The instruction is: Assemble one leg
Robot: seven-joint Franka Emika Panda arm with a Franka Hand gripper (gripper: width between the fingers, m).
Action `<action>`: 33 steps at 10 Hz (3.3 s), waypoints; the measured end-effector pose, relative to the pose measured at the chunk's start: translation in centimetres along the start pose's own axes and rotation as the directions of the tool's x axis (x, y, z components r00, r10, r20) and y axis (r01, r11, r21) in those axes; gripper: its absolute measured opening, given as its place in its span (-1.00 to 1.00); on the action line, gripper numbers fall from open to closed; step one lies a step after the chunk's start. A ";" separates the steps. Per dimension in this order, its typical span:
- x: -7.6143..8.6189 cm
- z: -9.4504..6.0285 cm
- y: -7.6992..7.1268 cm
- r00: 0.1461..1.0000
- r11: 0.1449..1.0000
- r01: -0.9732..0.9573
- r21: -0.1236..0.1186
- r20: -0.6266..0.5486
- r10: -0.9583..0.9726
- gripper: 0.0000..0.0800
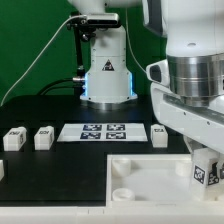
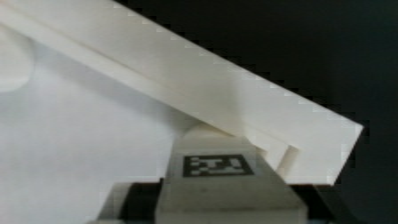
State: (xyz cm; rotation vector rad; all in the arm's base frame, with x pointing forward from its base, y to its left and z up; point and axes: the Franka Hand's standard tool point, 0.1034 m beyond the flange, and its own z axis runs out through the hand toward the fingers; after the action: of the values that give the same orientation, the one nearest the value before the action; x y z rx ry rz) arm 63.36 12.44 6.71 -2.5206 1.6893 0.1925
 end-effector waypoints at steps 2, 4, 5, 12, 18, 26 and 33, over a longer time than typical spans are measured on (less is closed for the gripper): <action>0.0 0.0 0.0 0.997 0.997 0.081 0.000 0.000 -0.081 0.30; 0.0 0.0 0.0 0.979 0.979 0.205 -0.001 0.000 -0.205 0.53; 0.1 0.1 0.1 0.931 0.931 0.366 -0.005 0.002 -0.366 0.60; 0.5 0.1 0.6 0.388 0.385 0.920 -0.074 0.026 -0.921 0.62; 0.5 0.1 0.6 0.410 0.407 0.910 -0.075 0.025 -0.912 -0.27; 0.0 0.2 0.2 0.971 0.971 0.237 -0.010 -0.032 -0.238 -0.27; -0.2 0.3 0.0 0.964 0.964 -0.265 0.013 -0.033 0.266 -0.09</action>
Offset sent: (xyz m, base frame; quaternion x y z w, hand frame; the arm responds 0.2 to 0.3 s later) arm 0.0000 0.0000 0.0000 0.0000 0.0000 -0.0899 0.9960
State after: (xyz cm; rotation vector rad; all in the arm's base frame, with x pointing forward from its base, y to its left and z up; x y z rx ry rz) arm 63.27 12.63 6.49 -2.2947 2.0332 0.1621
